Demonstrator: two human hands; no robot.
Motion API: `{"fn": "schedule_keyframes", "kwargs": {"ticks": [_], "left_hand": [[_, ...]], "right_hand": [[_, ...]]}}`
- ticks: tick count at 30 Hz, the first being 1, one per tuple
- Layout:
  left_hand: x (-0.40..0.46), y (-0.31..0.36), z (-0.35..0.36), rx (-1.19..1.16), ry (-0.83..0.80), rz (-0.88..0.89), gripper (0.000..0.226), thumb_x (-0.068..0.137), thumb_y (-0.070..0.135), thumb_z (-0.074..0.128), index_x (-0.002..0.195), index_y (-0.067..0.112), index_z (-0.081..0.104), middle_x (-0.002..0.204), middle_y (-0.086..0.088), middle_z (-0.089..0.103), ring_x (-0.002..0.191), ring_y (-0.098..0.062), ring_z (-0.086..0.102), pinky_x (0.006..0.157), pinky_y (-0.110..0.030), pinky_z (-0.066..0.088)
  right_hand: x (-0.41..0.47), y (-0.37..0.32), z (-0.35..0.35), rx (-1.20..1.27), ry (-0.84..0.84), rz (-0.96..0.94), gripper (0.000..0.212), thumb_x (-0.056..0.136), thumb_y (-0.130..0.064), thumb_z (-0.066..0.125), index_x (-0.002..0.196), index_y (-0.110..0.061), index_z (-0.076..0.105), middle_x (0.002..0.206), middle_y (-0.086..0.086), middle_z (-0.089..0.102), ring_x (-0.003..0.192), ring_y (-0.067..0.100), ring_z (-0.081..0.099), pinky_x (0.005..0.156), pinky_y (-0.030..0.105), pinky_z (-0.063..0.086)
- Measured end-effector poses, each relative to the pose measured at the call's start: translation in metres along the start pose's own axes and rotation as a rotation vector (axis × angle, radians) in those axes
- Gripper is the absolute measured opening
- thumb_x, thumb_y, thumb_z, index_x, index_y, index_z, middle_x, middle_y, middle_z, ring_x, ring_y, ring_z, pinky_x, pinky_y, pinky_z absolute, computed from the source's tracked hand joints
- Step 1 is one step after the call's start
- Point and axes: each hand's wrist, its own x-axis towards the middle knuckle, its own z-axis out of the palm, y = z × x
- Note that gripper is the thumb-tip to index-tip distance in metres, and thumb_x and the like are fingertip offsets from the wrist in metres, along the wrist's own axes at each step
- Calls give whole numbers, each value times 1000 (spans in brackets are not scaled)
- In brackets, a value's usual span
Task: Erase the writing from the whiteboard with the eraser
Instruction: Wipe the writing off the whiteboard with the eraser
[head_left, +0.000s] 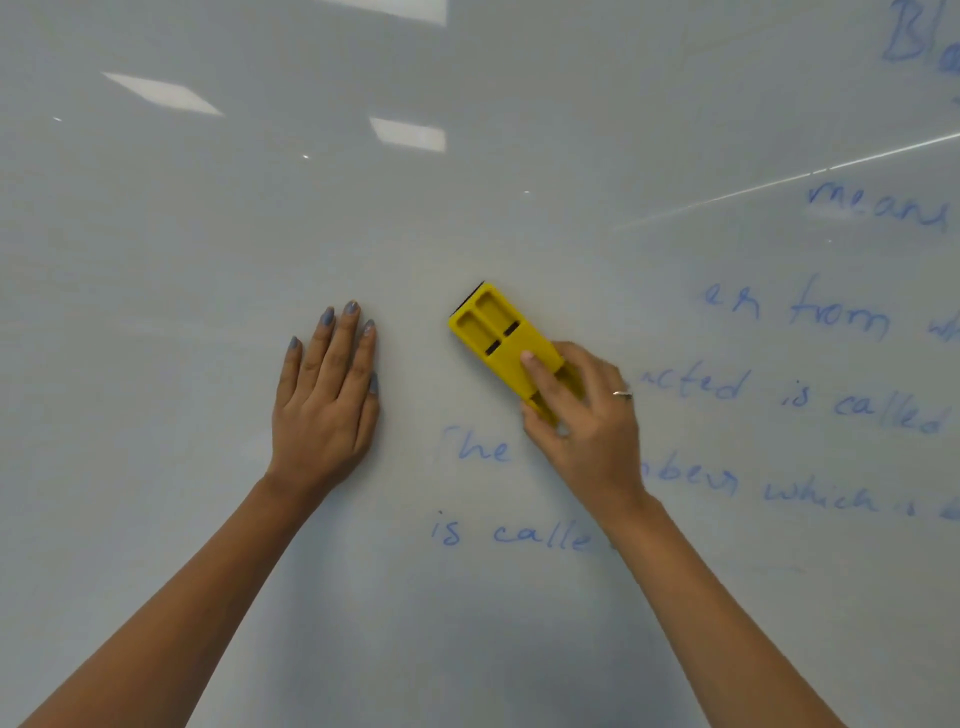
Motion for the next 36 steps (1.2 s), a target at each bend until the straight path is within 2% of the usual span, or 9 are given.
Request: {"fn": "schedule_keyframes", "kwargs": {"ticks": [5, 8, 10, 16, 23, 26, 29, 32, 36], "left_hand": [[-37, -6, -6, 41, -48, -22, 49, 102, 19, 34, 148, 2, 38, 157, -18, 31, 147, -33, 27, 118, -52, 21], [-48, -7, -5, 50, -36, -33, 47, 104, 20, 36, 147, 1, 41, 155, -19, 33, 146, -33, 29, 117, -53, 23], [-52, -8, -3, 56, -27, -25, 48, 104, 20, 36, 148, 2, 39, 156, -19, 33, 147, -32, 27, 117, -53, 22], [-54, -11, 3, 55, 0, -19, 49, 105, 20, 37, 151, 5, 34, 158, -15, 29, 149, -29, 23, 119, -51, 20], [-57, -15, 6, 44, 6, -9, 51, 105, 22, 37, 153, 8, 30, 159, -14, 27, 150, -28, 21, 121, -49, 17], [-57, -15, 8, 55, 17, -5, 51, 105, 21, 38, 153, 8, 30, 159, -14, 27, 150, -28, 22, 121, -49, 18], [-57, -15, 8, 44, 26, -2, 51, 105, 21, 37, 154, 9, 29, 160, -12, 24, 150, -28, 22, 121, -49, 18], [-58, -15, 9, 43, 28, 0, 52, 105, 21, 38, 154, 9, 28, 161, -11, 21, 150, -29, 22, 121, -49, 17], [-58, -15, 9, 40, 31, -2, 53, 104, 21, 39, 154, 9, 27, 162, -10, 21, 150, -29, 22, 121, -49, 17]], "right_hand": [[-59, -29, 13, -18, -222, -264, 49, 78, -17, 70, 125, -28, 58, 118, 11, 65, 96, 28, 62, 75, 36, 48], [-72, -18, 6, -51, -245, -335, 51, 75, -16, 72, 123, -26, 60, 116, 12, 66, 93, 28, 64, 73, 36, 50], [-63, -5, 1, -52, -189, -303, 51, 77, -15, 71, 125, -25, 56, 115, 15, 65, 96, 30, 62, 75, 38, 49], [-16, 5, 5, -14, 73, 69, 50, 82, -15, 68, 129, -23, 54, 118, 17, 61, 94, 36, 59, 80, 43, 47], [-85, -46, 29, 14, -165, -247, 45, 80, -15, 68, 123, -25, 59, 118, 14, 65, 97, 29, 60, 77, 38, 47], [-112, -41, 25, -2, -214, -298, 48, 76, -12, 70, 121, -27, 60, 115, 11, 67, 99, 25, 59, 77, 36, 48], [-105, -17, 12, 1, -184, -250, 48, 80, -14, 70, 125, -25, 57, 120, 12, 62, 100, 29, 60, 80, 39, 45], [-79, 7, 4, -6, -59, -94, 47, 83, -15, 68, 128, -22, 55, 120, 16, 59, 99, 34, 58, 83, 43, 45], [-55, -2, 13, 14, 34, 41, 46, 84, -13, 67, 128, -19, 56, 118, 20, 60, 93, 37, 58, 85, 42, 42]]}}
